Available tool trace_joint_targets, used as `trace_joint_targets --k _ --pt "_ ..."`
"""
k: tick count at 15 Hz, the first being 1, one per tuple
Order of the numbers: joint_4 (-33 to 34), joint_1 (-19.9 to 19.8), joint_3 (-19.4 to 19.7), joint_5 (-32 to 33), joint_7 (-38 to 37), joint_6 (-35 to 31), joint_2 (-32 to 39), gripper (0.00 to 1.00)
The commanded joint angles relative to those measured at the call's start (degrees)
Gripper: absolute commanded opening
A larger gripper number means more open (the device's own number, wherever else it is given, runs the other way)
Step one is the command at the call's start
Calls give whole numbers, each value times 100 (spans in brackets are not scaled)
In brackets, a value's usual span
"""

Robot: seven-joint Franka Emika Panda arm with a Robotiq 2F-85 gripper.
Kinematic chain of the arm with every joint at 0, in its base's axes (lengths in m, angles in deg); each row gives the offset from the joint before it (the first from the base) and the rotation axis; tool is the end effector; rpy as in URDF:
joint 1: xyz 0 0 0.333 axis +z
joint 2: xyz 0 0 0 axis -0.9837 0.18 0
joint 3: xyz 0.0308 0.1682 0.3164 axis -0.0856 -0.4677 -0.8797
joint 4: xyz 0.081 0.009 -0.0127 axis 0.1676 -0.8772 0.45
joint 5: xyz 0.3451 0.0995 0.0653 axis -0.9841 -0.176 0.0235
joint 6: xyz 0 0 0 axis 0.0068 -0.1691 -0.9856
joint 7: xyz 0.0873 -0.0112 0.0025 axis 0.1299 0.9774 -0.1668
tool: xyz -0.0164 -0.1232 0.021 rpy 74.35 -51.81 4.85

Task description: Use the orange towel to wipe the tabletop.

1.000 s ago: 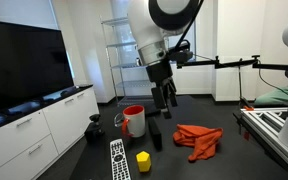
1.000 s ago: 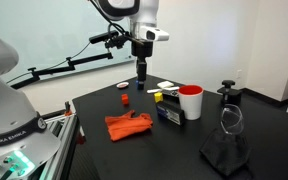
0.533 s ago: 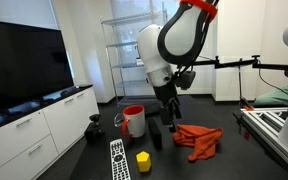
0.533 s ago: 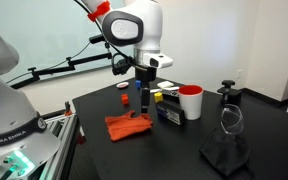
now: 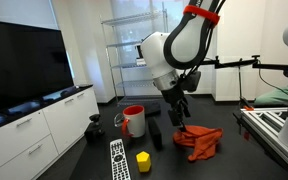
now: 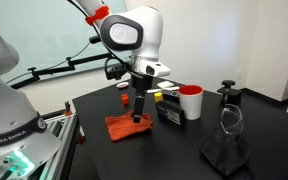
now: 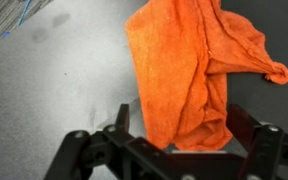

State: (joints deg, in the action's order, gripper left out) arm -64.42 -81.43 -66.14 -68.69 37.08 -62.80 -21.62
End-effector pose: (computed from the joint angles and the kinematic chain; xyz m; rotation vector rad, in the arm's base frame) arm 0.4027 -0.0507 0.2552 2.9977 -0.4630 -0.4653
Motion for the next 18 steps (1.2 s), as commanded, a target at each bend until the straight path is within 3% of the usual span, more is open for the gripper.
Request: trace_joint_targets --k 1,4,11,18 --pt "-206 29 26 379 -266 -43 -140 100" --pt "-375 65 17 659 -391 -302 -89 100" --pt "-459 141 -17 662 -268 -954 72 100" --pt "-417 251 36 845 -398 -1035 218 100"
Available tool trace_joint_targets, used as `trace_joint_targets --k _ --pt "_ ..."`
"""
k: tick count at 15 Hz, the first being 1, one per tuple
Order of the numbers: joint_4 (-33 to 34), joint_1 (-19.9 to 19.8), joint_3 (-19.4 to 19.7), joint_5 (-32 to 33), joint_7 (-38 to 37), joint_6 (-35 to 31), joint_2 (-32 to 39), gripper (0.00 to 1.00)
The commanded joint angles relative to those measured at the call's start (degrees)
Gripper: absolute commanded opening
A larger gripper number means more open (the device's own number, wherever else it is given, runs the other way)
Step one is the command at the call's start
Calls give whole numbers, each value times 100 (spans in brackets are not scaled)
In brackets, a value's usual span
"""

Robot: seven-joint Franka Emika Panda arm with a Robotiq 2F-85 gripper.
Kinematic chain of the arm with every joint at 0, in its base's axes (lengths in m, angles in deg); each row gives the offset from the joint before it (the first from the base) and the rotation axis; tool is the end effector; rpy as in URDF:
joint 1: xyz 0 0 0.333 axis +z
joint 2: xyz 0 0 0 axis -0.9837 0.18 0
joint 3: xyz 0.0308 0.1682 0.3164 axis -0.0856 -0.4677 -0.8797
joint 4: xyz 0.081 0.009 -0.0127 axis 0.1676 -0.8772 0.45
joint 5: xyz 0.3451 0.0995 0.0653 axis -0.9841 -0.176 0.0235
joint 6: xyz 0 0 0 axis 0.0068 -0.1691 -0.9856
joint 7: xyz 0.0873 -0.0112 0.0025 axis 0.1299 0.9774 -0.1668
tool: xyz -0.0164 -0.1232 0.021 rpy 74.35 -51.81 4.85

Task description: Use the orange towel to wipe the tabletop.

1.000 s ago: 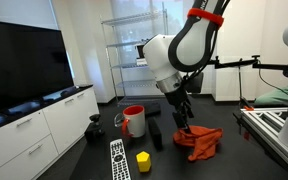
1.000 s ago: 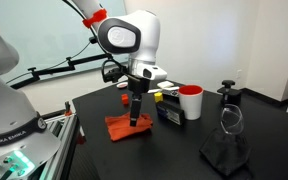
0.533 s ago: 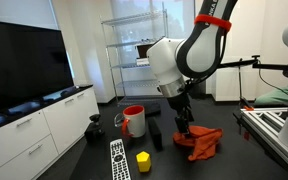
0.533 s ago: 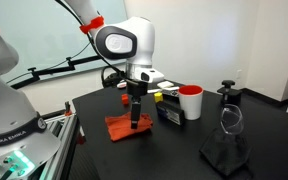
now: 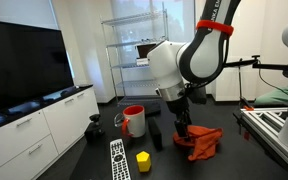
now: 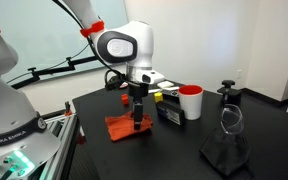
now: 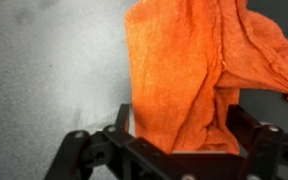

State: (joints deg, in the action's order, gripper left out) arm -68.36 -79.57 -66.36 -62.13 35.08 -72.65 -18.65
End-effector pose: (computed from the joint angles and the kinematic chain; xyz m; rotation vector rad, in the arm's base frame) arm 0.3945 -0.0338 0.2245 2.9781 -0.2940 -0.3697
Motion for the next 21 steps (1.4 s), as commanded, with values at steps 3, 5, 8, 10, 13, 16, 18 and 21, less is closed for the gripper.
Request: trace_joint_targets --k 3,5,8,10,13,16,18,21 --pt "-25 70 64 191 -199 -69 -74 68" --pt "-29 74 67 196 -212 -88 -72 50" --pt "-19 82 67 198 -230 -81 -66 28" --pt "-23 85 68 202 -236 -97 -63 12" --pt "-21 85 68 187 -245 -128 -78 0" --pt "196 26 48 -51 -202 15 -106 2" --pt "496 -63 82 -255 -161 168 -48 3" --pt "1020 -220 165 -621 -131 439 90 2"
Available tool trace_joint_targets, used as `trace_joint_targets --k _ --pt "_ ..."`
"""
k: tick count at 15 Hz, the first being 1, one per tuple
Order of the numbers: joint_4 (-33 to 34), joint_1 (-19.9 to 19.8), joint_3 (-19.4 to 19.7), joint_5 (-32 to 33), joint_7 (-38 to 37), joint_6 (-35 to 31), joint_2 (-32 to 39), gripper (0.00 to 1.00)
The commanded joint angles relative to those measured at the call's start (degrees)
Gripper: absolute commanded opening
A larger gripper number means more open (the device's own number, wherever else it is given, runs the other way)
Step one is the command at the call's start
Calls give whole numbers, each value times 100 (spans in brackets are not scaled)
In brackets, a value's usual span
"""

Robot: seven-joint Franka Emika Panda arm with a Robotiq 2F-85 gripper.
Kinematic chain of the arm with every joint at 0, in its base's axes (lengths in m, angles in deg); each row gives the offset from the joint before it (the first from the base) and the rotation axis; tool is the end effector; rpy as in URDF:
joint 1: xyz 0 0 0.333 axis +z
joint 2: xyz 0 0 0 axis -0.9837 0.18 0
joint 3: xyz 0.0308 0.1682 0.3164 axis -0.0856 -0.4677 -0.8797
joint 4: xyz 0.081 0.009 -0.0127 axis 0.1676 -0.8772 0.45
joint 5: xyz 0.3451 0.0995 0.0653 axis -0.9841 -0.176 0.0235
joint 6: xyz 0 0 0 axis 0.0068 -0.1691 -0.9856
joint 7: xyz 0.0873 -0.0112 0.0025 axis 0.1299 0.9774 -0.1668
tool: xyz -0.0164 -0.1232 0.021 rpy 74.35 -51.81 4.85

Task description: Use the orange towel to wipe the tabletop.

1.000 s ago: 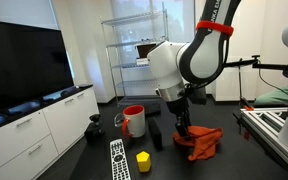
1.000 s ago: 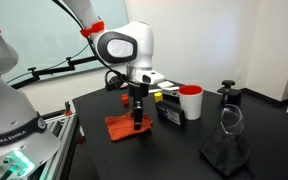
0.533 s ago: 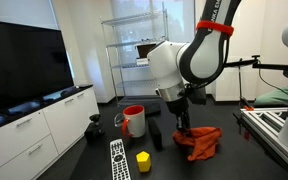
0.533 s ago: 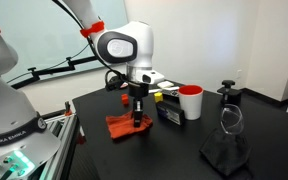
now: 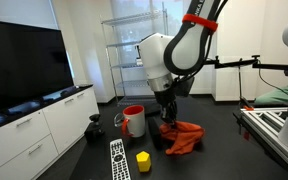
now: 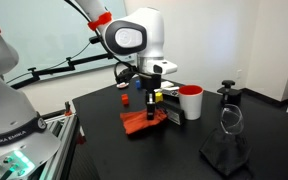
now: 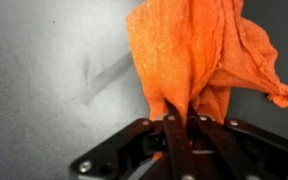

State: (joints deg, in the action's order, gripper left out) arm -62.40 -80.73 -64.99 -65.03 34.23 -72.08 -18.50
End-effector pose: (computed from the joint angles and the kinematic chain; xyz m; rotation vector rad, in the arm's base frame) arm 0.4360 -0.0567 0.2517 2.9945 -0.4598 -0.2392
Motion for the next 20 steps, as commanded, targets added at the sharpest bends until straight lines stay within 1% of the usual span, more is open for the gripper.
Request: trace_joint_targets --k 1,6,11,14,20 --pt "592 -131 67 -361 -115 488 154 2" --pt "1103 -144 279 -231 -501 718 572 2" --pt "1661 -229 403 -388 -500 1161 1041 2" --pt "1692 -205 450 -328 -523 1202 1120 2" --pt "1637 -28 512 -97 -781 1130 1329 2"
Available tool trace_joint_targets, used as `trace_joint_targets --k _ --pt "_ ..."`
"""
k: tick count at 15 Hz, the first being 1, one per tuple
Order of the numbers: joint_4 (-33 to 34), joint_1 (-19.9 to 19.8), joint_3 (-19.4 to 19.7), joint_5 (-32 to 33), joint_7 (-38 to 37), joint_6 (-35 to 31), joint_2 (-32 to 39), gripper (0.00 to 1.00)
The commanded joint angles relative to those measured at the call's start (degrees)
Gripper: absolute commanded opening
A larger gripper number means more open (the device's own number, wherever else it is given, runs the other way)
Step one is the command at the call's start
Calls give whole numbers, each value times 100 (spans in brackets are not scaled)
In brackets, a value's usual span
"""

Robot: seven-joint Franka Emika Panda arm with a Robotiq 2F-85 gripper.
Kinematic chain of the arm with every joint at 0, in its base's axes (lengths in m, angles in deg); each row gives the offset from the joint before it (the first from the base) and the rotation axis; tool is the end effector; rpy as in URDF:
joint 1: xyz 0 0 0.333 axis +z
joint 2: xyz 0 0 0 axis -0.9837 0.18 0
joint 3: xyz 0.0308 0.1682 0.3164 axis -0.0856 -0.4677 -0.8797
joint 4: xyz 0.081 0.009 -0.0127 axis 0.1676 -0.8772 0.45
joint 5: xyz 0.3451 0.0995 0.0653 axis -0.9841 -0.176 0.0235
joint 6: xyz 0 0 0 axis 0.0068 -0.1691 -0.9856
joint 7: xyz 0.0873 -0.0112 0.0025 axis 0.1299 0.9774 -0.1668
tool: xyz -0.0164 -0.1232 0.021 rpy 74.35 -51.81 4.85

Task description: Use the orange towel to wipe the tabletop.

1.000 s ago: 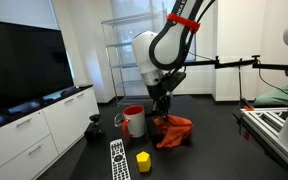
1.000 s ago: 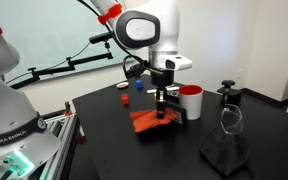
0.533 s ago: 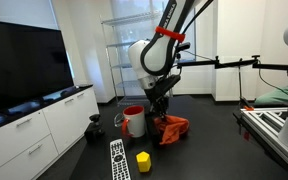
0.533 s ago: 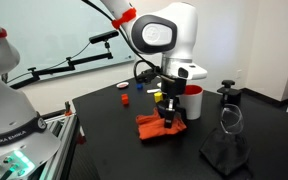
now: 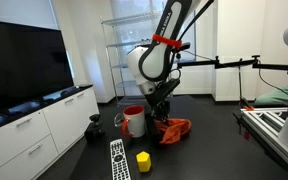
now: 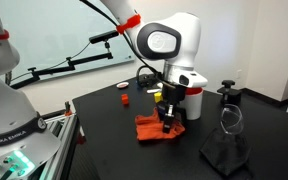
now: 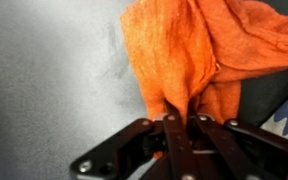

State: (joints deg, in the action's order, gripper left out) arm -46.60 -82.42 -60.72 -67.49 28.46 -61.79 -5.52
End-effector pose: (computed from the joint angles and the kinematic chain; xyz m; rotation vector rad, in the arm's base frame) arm 0.4939 -0.1199 0.2182 2.8487 -0.8014 -0.4179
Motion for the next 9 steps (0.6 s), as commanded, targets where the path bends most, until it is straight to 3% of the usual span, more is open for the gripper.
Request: trace_joint_targets --k 1,9 --pt "8 180 91 236 -227 62 7 2" --pt "-832 870 65 1713 -489 -47 -367 2"
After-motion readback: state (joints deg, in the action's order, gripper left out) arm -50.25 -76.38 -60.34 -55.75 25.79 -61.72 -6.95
